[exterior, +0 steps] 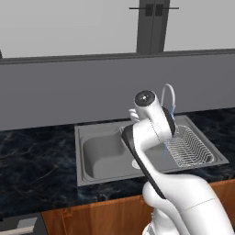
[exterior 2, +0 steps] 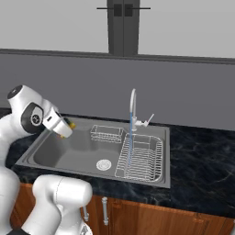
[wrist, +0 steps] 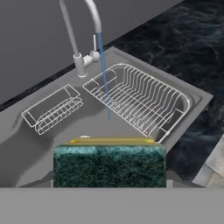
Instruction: Soak the sponge with water for a few seconds and then drop it inside the sink.
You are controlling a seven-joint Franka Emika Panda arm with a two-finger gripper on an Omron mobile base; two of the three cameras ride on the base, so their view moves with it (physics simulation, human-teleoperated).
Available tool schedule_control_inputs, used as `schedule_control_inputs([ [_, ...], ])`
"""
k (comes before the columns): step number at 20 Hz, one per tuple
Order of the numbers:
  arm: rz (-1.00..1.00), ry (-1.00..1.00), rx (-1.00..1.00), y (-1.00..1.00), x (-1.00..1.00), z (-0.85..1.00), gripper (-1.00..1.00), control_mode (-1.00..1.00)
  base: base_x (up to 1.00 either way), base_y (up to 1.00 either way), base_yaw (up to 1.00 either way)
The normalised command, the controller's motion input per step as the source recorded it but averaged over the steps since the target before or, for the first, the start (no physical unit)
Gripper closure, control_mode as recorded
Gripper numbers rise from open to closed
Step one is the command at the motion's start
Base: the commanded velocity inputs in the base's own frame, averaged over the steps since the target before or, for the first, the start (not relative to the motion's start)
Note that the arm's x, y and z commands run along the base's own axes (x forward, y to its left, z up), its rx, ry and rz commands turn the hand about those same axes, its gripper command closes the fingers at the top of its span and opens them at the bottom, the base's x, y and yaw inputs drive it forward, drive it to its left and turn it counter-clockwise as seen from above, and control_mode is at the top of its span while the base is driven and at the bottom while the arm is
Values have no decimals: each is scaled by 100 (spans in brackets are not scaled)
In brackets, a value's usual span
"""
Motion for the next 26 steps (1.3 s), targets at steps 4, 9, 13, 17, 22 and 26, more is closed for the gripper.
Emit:
schedule_control_inputs([
  [4,-13,-10,0,-30,0,0,100,-100,0,0,0],
  [9,-12,-8,0,-21,1,0,100,-100,0,0,0],
  [13,-8,9,-2,-32,7,0,100,-100,0,0,0],
  [17,-5,14,-3,-50,7,3,100,-100,0,0,0],
  [22,-5,15,-2,-49,1,1,100,-100,0,0,0],
  [26,-6,7,-5,-33,0,0,100,-100,0,0,0],
])
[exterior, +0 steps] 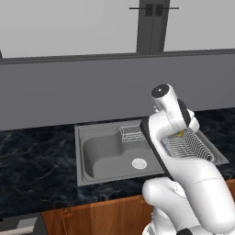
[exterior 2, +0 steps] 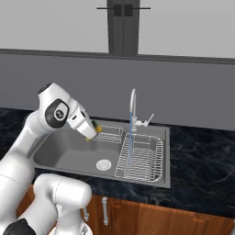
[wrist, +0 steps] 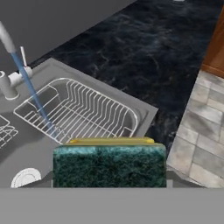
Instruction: Soak the sponge with water for a few seconds and then drop it inside the sink.
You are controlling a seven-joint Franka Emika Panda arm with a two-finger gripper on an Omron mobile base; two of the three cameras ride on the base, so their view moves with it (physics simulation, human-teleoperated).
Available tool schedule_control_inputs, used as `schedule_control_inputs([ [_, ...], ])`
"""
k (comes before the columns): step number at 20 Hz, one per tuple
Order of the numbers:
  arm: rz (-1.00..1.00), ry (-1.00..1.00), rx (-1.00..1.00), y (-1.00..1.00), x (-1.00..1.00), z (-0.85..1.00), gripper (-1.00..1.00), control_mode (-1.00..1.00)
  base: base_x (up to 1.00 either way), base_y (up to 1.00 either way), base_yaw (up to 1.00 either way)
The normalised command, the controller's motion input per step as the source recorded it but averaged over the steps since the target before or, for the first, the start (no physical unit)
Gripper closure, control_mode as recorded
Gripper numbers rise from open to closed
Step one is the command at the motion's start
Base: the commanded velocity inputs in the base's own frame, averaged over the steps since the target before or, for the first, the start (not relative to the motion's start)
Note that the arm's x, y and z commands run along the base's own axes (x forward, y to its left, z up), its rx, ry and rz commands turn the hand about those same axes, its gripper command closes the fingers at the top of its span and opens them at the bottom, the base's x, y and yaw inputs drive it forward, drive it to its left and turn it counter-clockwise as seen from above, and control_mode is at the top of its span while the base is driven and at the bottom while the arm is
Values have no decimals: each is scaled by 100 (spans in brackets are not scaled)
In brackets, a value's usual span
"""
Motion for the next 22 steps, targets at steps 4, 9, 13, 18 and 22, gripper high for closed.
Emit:
schedule_control_inputs([
  [4,-7,0,-6,-3,0,0,100,-100,0,0,0],
  [9,-8,0,-8,0,0,0,100,-100,0,0,0],
  [13,-10,0,-9,0,0,0,100,-100,0,0,0],
  [18,-10,0,-10,-6,0,0,100,-100,0,0,0],
  [22,-8,0,-9,-10,9,0,100,-100,0,0,0],
])
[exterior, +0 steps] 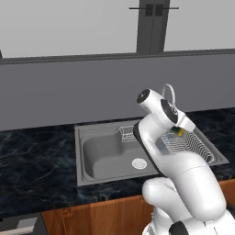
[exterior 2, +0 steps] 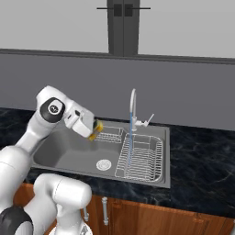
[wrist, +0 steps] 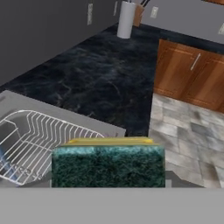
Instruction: Soak the sponge with water for a few seconds and then drop it inside the sink.
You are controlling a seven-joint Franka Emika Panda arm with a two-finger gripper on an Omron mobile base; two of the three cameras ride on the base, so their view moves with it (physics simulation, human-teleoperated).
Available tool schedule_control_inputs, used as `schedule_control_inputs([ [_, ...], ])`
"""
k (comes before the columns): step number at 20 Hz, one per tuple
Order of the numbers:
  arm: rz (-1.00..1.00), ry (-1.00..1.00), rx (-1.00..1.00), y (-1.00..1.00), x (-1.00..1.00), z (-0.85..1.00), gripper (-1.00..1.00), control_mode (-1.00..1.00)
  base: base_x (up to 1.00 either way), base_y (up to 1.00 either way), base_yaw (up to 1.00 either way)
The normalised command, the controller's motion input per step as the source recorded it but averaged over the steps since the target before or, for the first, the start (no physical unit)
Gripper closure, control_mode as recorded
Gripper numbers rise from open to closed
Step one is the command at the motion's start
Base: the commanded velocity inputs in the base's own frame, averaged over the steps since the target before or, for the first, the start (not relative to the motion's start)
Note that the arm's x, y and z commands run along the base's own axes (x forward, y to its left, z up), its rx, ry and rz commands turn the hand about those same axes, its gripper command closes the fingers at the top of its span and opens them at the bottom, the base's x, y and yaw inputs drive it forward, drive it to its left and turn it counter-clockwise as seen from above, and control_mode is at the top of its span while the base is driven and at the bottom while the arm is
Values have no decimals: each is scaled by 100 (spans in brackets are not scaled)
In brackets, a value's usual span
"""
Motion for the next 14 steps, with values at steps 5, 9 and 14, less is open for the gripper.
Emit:
schedule_control_inputs([
  [5,-5,0,-4,-14,17,0,100,-100,0,0,0],
  [9,-2,0,0,-12,8,-10,100,-100,0,0,0],
  [14,-1,0,0,-12,17,-4,100,-100,0,0,0],
])
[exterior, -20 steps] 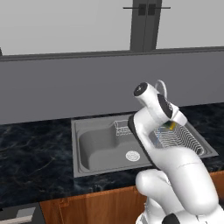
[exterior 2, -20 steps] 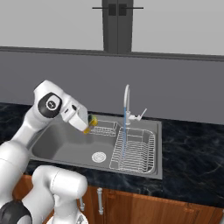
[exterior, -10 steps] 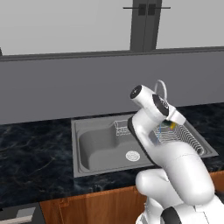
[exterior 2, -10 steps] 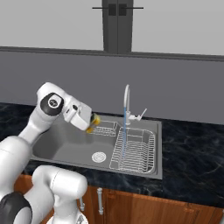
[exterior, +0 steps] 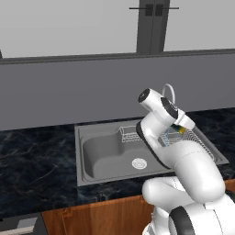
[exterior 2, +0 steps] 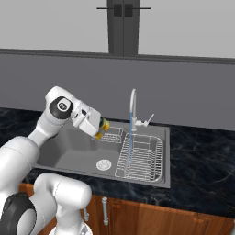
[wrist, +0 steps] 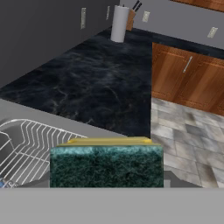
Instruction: Soak the sponge with water for a few seconds and then drop it inside the sink.
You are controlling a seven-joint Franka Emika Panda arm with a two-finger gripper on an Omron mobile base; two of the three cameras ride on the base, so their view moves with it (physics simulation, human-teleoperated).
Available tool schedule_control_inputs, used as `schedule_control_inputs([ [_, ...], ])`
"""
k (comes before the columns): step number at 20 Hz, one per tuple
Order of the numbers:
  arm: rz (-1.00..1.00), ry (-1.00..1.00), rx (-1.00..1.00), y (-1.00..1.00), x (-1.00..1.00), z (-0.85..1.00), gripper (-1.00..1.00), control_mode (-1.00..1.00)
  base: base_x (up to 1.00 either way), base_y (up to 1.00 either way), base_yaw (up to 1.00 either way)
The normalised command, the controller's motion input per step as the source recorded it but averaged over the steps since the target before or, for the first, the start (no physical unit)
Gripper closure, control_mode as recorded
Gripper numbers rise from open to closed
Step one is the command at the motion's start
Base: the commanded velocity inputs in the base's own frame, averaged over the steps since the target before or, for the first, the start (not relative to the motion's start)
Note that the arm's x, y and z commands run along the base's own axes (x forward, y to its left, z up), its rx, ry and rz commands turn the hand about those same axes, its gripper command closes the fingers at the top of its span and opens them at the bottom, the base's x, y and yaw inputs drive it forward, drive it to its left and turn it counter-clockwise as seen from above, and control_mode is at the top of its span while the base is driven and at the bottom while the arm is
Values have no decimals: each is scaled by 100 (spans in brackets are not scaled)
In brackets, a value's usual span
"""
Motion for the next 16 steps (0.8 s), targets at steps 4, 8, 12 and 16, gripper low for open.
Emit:
schedule_control_inputs([
  [4,0,0,0,-15,23,-1,100,-100,0,0,0],
  [8,0,0,0,-13,23,-8,100,-100,0,0,0],
  [12,0,0,0,-9,17,-16,100,-100,0,0,0],
  [16,0,0,0,-6,13,-17,100,-100,0,0,0],
])
